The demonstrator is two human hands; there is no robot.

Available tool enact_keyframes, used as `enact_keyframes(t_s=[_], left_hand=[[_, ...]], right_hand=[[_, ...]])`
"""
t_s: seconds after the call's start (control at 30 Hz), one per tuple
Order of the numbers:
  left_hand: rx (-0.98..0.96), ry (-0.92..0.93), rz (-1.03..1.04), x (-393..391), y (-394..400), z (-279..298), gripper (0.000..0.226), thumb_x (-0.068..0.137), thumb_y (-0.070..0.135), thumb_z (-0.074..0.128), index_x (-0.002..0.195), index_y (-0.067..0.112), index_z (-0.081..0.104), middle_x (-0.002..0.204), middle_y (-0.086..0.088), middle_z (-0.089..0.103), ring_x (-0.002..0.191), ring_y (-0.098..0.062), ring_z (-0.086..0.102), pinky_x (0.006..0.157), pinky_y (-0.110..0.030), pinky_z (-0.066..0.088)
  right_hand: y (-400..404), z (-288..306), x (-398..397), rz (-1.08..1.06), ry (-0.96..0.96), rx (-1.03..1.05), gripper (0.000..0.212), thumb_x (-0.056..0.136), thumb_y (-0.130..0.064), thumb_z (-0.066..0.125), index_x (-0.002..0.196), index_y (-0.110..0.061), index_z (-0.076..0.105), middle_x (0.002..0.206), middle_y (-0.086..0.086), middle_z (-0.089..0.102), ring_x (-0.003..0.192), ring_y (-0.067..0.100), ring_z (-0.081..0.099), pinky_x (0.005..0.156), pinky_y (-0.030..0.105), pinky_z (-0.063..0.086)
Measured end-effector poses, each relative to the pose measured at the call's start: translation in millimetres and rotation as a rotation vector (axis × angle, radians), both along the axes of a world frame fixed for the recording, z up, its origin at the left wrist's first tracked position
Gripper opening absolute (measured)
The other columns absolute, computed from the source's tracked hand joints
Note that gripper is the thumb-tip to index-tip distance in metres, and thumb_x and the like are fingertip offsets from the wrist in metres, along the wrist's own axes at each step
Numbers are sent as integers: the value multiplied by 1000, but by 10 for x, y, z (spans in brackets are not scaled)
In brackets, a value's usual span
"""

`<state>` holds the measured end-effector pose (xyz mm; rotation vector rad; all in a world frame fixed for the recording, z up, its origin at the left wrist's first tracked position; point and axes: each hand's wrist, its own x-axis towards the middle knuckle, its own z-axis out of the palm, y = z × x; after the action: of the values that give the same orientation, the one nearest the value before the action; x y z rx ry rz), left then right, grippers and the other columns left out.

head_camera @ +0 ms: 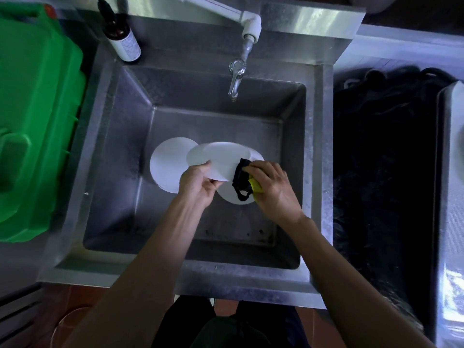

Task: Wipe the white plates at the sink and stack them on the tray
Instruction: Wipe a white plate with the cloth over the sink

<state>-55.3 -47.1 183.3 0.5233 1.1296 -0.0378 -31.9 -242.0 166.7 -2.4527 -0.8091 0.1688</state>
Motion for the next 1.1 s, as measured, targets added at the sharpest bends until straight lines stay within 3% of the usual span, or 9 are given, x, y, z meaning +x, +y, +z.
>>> enact_keyframes(t_s=[0.17, 0.27, 0.4, 0.57, 0.73, 0.83, 1.0, 1.1], left_hand=[[8, -57, 10, -31, 38, 6, 38, 97, 0, 61, 135, 0, 56, 125, -21, 69, 112, -38, 69, 83, -54, 60], [25, -73, -11, -39, 74, 12, 39, 97, 3, 61, 136, -1, 56, 127, -21, 68, 113, -39, 68, 84, -54, 60], [74, -70, -42, -52, 98, 12, 39, 97, 4, 61, 136, 3, 57, 128, -20, 67, 115, -38, 66, 77, -49, 62], [120, -57, -130, -108, 73, -47, 37, 96, 9, 62, 133, 8, 60, 129, -20, 67, 118, -40, 65, 97, -60, 54], [163, -81, -202, -132, 14, -59, 36, 99, 12, 59, 135, 11, 60, 130, -19, 67, 120, -41, 63, 101, -62, 50], [150, -90, -192, -128, 15, -43, 36, 100, 13, 58, 135, 10, 60, 131, -20, 66, 121, -40, 63, 95, -55, 56], [109, -79, -144, -127, 1, -5, 37, 99, 12, 58, 135, 6, 59, 130, -20, 67, 104, -33, 68, 69, -41, 61], [83, -73, -127, -141, 7, -13, 37, 98, 11, 58, 136, 6, 59, 129, -20, 67, 100, -32, 70, 68, -41, 61]], right_hand=[[81, 90, -20, -115, 177, 129, 71, 66, 13, 71, 133, -11, 63, 130, 10, 62, 116, 36, 54, 96, 55, 49], [97, 169, -30, -160, 238, 172, 73, 64, 15, 68, 132, -12, 64, 130, 8, 63, 117, 34, 55, 99, 50, 50], [132, 266, -14, -249, 342, 271, 69, 65, 11, 67, 128, -16, 65, 125, 3, 64, 115, 25, 58, 98, 40, 50], [291, 344, 48, -335, 457, 309, 63, 71, 1, 69, 128, -26, 62, 125, -4, 63, 117, 18, 57, 100, 36, 48], [484, 335, -2, -361, 420, 302, 58, 73, -3, 69, 128, -18, 59, 127, -1, 60, 120, 23, 53, 100, 33, 43], [519, 321, -44, -372, 396, 255, 57, 77, -6, 63, 133, -16, 55, 135, 1, 56, 124, 26, 46, 106, 44, 41], [485, 333, -105, -243, 387, 151, 72, 77, -42, 54, 146, -28, 40, 150, -4, 42, 137, 21, 32, 113, 47, 29], [439, 308, -130, -219, 394, 149, 71, 84, -57, 41, 150, -30, 39, 156, -6, 36, 143, 18, 26, 118, 47, 22]])
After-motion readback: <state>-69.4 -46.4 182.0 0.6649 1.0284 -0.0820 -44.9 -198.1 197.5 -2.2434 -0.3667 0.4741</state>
